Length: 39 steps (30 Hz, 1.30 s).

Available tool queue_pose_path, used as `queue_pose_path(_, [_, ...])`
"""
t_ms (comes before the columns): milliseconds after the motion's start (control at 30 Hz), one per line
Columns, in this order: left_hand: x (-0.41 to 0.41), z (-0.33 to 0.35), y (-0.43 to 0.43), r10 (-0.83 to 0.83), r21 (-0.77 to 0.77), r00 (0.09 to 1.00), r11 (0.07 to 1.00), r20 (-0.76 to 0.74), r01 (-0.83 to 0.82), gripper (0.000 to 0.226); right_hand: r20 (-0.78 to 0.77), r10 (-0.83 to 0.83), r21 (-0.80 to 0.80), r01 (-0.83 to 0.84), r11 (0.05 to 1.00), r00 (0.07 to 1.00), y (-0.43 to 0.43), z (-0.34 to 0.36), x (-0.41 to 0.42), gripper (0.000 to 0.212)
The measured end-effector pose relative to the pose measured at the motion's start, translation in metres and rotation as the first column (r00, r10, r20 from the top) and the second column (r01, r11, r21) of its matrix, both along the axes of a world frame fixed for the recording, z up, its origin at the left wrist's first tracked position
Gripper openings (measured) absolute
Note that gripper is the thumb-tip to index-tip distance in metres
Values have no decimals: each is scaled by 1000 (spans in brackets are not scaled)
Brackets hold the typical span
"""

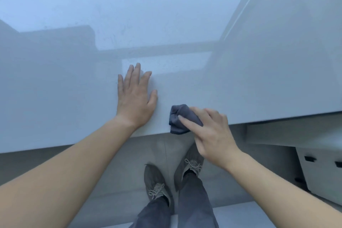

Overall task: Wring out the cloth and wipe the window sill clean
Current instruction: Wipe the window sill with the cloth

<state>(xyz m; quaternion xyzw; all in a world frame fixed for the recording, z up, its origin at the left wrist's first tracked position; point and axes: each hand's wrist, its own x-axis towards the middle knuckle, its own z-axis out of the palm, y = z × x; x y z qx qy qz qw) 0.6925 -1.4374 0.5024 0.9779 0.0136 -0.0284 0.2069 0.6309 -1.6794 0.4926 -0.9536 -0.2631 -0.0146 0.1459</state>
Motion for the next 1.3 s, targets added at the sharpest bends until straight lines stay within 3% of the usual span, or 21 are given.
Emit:
queue_pose_path(133, [14, 2, -25, -67, -45, 998, 997, 18, 68, 56, -14, -387, 38, 388, 921, 922, -33, -1, 36, 58])
queue_pose_path(200, [25, 0, -36, -46, -63, 999, 997, 10, 47, 53, -4, -458, 57, 458, 887, 889, -27, -1, 29, 59])
queue_pose_path(333, [55, 0, -52, 68, -47, 998, 997, -1, -68, 52, 17, -130, 46, 129, 991, 991, -24, -3, -1, 62])
queue_pose_path(400, [67, -3, -54, 82, -7, 996, 997, -24, -83, 55, 29, -42, 24, 41, 999, 999, -39, -2, 17, 62])
queue_pose_path(467, [72, -8, -54, 82, 19, 994, 997, -69, -81, 58, 23, -199, 18, 198, 980, 980, -51, -5, 52, 61])
queue_pose_path(567, [71, -14, -52, 85, 37, 994, 996, -73, -82, 61, -6, -514, 73, 513, 856, 858, -54, -5, 106, 59])
queue_pose_path(633, [71, -15, -54, 91, 33, 994, 996, -63, -89, 62, 17, -453, 73, 451, 890, 891, -42, -6, 110, 62])
queue_pose_path(700, [71, -15, -56, 98, 42, 994, 995, -58, -95, 64, 59, -218, 35, 216, 976, 974, -33, -7, 95, 64])
queue_pose_path(800, [71, -14, -57, 108, 27, 993, 994, -54, -107, 64, 68, 3, -2, -3, 1000, 998, -45, -5, 107, 62])
queue_pose_path(867, [72, -14, -56, 112, 25, 993, 994, -46, -111, 65, 61, -83, 4, 82, 997, 995, -53, -7, 144, 58])
queue_pose_path(967, [71, -12, -57, 112, 46, 992, 993, -49, -110, 64, -48, -426, 78, 429, 900, 903, -40, -3, 190, 58])
queue_pose_path(1000, [71, -12, -57, 114, 52, 992, 992, -51, -111, 64, -54, -459, 75, 462, 884, 887, -30, -2, 192, 60])
queue_pose_path(1033, [71, -12, -58, 116, 59, 992, 992, -52, -113, 64, -40, -413, 63, 415, 908, 910, -21, -2, 187, 63])
queue_pose_path(1100, [72, -12, -58, 119, 74, 992, 991, -50, -115, 64, 0, -166, 28, 166, 986, 986, -11, -4, 165, 66])
queue_pose_path(1200, [72, -12, -59, 121, 86, 991, 990, -55, -116, 65, 32, 97, 7, -97, 995, 995, -27, -5, 175, 64])
queue_pose_path(1233, [72, -12, -59, 120, 93, 991, 989, -55, -114, 65, 42, 88, -6, -88, 996, 995, -32, -6, 192, 63])
queue_pose_path(1300, [72, -12, -60, 118, 109, 992, 988, -54, -112, 64, 34, -87, -21, 87, 996, 996, -36, -7, 232, 61])
